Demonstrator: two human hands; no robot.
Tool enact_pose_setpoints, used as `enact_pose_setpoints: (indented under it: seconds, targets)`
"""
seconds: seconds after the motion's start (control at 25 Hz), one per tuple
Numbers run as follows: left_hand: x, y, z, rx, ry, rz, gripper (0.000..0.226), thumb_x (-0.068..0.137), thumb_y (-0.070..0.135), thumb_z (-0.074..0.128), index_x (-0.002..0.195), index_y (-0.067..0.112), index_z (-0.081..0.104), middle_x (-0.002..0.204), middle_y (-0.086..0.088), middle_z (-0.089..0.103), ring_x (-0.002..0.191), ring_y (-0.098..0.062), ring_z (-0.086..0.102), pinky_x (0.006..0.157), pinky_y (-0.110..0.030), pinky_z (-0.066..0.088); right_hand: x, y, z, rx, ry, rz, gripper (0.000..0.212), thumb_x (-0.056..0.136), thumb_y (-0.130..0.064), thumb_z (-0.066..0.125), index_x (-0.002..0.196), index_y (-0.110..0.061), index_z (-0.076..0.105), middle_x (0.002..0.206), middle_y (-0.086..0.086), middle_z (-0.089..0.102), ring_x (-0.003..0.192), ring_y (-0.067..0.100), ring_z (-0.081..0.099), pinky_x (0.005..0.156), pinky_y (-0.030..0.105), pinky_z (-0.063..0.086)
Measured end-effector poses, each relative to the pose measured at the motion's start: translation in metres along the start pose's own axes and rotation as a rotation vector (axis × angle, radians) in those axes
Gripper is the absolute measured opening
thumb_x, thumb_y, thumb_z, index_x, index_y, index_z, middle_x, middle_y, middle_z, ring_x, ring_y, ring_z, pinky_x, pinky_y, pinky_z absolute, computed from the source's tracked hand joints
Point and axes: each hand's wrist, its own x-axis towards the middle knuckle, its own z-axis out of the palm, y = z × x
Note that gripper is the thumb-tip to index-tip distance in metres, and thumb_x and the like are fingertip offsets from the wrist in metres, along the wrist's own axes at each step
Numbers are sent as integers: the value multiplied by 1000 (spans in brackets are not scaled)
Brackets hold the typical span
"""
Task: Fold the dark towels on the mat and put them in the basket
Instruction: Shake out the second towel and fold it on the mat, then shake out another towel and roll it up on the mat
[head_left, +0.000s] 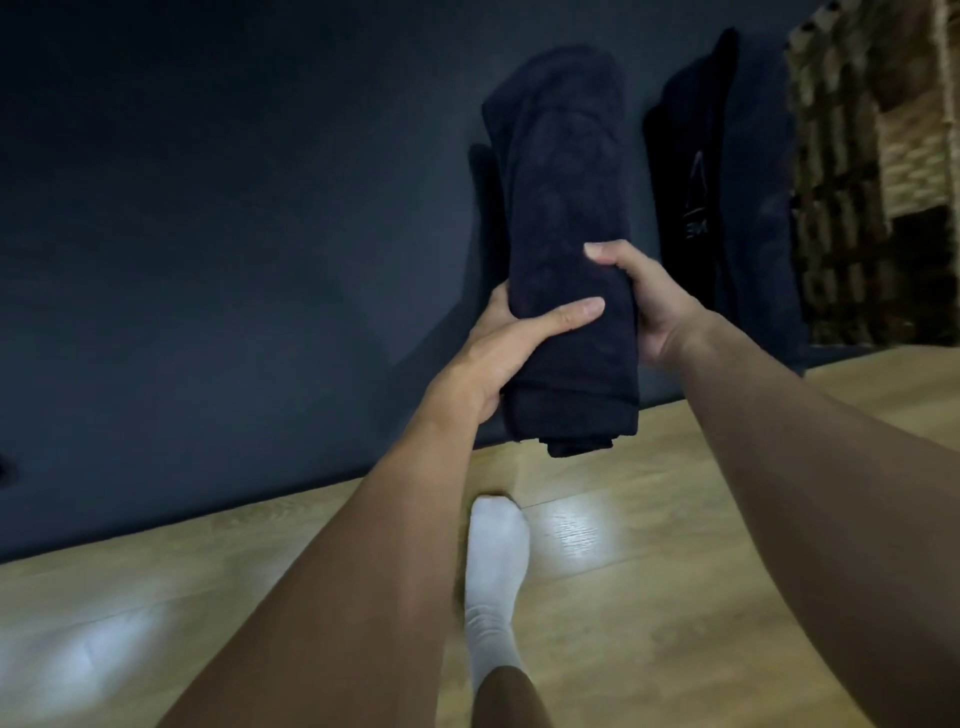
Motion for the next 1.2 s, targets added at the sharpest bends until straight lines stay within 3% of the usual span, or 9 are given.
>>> enact_pose_setpoints:
  seconds: [0.2, 0.32, 0.4, 0.52, 0.64, 0.72, 0.84, 0.96, 1.2]
  targets:
    - [21, -17, 55, -19, -61, -105, 76, 62, 38, 91, 128, 30, 55, 113, 5, 72, 99, -14, 72, 82, -37, 60, 1, 7, -62, 74, 79, -10, 37, 88, -41, 58, 110, -14, 69, 104, 7, 75, 91, 21, 73, 80, 35, 56]
    - [36, -30, 70, 85, 155, -39, 71, 60, 37, 91, 122, 31, 56, 110, 10, 71, 99, -11, 70, 88, -38, 58, 13, 9, -73, 16, 114, -31, 55, 76, -40, 72, 124, -15, 64, 115, 7, 72, 109, 25, 68, 94, 41, 53]
    - [47, -36, 79, 252, 309, 23, 78, 62, 40, 88, 130, 33, 49, 114, 13, 66, 106, -10, 64, 93, -37, 55, 20, 12, -72, -8, 286, -166, 72, 67, -37, 75, 134, -21, 56, 117, -2, 70, 108, 19, 67, 96, 39, 53]
    - [59, -44, 102, 425, 434, 95, 94, 68, 47, 80, 146, 35, 29, 132, 8, 58, 121, -16, 56, 102, -39, 48, 17, 17, -60, -422, 614, -500, 75, 78, -42, 72, 144, -26, 41, 128, -9, 54, 116, 6, 54, 104, 30, 43]
    - [73, -51, 129, 572, 480, 177, 78, 92, 31, 62, 155, 27, 15, 152, -3, 40, 136, -24, 43, 111, -38, 37, 17, 22, -59, -960, 774, -514, 85, 83, -56, 66, 152, -23, 28, 146, 2, 39, 130, 21, 39, 108, 37, 33]
    - [82, -52, 135, 746, 416, 131, 79, 97, 30, 54, 156, 18, 4, 157, -8, 25, 139, -28, 36, 113, -41, 32, 25, 24, -66, -1087, 826, -476, 79, 90, -51, 61, 153, -19, 26, 145, 6, 39, 127, 24, 38, 106, 37, 38]
    - [80, -49, 121, 854, 199, 9, 95, 94, 49, 55, 155, 24, -13, 161, -9, 17, 141, -29, 33, 113, -47, 34, 32, 28, -75, -1098, 838, -469, 72, 96, -44, 56, 154, -18, 23, 145, 7, 39, 125, 27, 38, 103, 36, 40]
    - [63, -40, 99, 912, 140, 2, 86, 93, 54, 54, 158, 26, 5, 159, -9, 24, 145, -28, 28, 114, -43, 31, 29, 22, -72, -1102, 836, -395, 69, 98, -39, 54, 155, -17, 23, 147, 11, 39, 127, 32, 38, 105, 42, 37]
    - [11, -5, 48, 772, 375, 113, 53, 99, 37, 52, 149, 25, 38, 146, -4, 45, 133, -21, 45, 110, -39, 39, 6, -2, -28, -1328, 831, -196, 88, 91, -26, 64, 156, -12, 6, 157, 16, 19, 138, 37, 28, 107, 50, 31]
